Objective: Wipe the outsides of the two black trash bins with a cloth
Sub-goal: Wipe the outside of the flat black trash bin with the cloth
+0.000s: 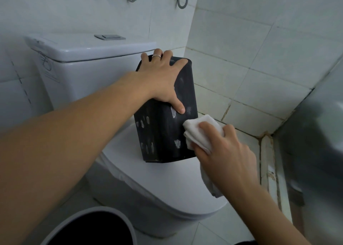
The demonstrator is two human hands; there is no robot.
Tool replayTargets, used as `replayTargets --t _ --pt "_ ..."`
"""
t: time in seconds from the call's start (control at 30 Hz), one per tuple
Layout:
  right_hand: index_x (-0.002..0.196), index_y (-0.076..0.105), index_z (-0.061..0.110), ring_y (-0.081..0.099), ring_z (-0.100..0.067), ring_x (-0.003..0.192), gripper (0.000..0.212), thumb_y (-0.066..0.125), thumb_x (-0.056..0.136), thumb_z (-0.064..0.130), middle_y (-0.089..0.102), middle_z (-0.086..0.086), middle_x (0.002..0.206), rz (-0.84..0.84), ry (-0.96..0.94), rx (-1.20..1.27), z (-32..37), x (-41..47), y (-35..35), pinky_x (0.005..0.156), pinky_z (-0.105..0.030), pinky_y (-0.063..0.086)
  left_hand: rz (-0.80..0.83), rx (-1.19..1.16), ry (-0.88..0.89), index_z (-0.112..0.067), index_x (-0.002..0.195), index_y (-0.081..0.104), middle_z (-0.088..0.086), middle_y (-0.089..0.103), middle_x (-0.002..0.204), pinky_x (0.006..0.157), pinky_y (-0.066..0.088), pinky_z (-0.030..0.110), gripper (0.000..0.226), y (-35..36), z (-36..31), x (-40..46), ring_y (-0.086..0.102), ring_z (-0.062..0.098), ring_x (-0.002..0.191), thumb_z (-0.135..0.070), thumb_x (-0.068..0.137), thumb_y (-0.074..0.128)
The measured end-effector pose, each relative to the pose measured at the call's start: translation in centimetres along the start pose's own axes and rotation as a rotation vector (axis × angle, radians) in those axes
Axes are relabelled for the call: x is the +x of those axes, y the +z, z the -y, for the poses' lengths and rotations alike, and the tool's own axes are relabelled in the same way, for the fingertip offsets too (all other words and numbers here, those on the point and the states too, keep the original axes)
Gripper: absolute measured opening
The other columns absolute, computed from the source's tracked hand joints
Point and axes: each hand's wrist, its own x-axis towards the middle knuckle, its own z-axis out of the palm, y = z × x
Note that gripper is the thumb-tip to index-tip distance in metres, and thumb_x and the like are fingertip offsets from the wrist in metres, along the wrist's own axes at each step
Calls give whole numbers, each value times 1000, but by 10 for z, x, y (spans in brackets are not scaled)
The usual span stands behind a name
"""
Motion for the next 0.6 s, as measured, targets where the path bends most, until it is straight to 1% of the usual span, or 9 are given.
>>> replayTargets --t 0.1,0.17,0.27,0.4,0.5,0.6 --pt "111 48 38 44 -22 49 31 54 86 55 41 2 89 -26 -20 -8 0 2 3 42 -27 40 4 2 0 -36 154 6 10 19 154 113 19 56 142 0 -1 -1 14 38 143 -87 39 71" --pt "113 48 38 44 -22 51 31 52 88 55 40 2 89 -28 9 -20 -9 7 6 43 -29 42 2 4 -1 -35 154 7 11 19 154 113 19 58 142 0 -2 -1 13 39 143 -88 39 70" --pt "114 48 38 43 -22 51 30 52 90 55 39 2 88 -24 53 -36 -19 11 6 44 -27 39 -2 18 1 -35 154 7 11 18 154 113 18 58 142 -1 -5 -1 13 39 143 -88 39 71" --pt "113 46 40 45 -22 51 31 50 88 58 40 3 90 13 11 -28 -10 -3 1 45 -29 43 0 33 6 -35 154 6 10 18 154 113 19 58 142 -2 -9 1 14 38 143 -86 40 73" --pt "112 47 40 43 -22 50 31 52 87 59 40 3 90 33 -19 -28 -4 -10 -1 44 -28 40 5 11 7 -35 154 6 10 19 154 113 19 57 142 -2 -6 0 14 38 143 -86 39 73" --pt "113 48 41 39 -20 51 32 49 88 61 39 4 89 17 -14 -29 -5 -1 -1 45 -27 34 0 10 9 -35 154 7 10 19 154 113 19 57 142 -1 -3 -1 15 38 142 -87 39 72"
